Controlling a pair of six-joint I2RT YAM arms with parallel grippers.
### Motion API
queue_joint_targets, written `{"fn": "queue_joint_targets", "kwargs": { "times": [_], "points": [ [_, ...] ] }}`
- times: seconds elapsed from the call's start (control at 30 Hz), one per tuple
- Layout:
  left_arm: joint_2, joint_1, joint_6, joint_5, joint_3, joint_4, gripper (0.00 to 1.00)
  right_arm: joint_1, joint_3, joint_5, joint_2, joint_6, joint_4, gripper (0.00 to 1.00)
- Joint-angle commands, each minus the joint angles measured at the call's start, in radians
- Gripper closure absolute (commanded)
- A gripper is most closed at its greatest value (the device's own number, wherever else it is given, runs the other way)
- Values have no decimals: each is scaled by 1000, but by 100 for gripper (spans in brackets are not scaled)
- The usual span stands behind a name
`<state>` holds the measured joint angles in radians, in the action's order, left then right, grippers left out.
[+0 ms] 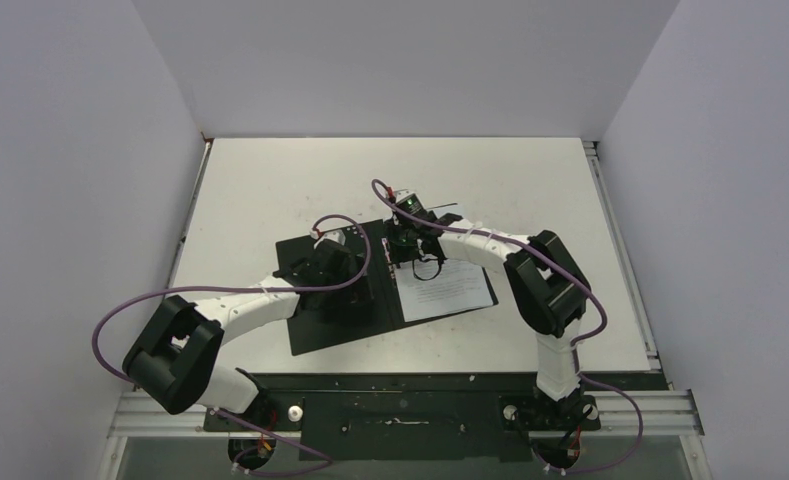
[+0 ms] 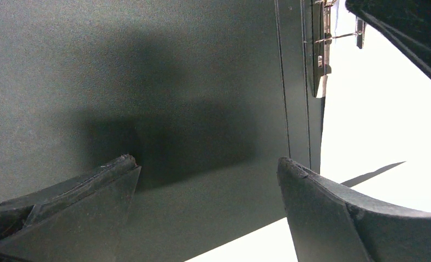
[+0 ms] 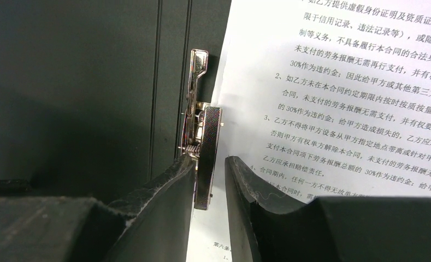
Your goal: Put the files into the folder
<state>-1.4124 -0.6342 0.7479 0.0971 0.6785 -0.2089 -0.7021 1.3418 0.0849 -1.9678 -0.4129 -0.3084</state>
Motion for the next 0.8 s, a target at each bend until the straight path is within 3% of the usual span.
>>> {"fn": "queue_joint_targets", "kwargs": {
  "times": [0.0, 0.77],
  "points": [
    [-10, -7, 5, 6, 20, 21, 0, -8, -8, -26, 81, -12, 56, 71],
    [-11, -12, 9, 8, 18, 22, 0, -9, -15, -18, 58, -13, 55, 75]
  ]
}}
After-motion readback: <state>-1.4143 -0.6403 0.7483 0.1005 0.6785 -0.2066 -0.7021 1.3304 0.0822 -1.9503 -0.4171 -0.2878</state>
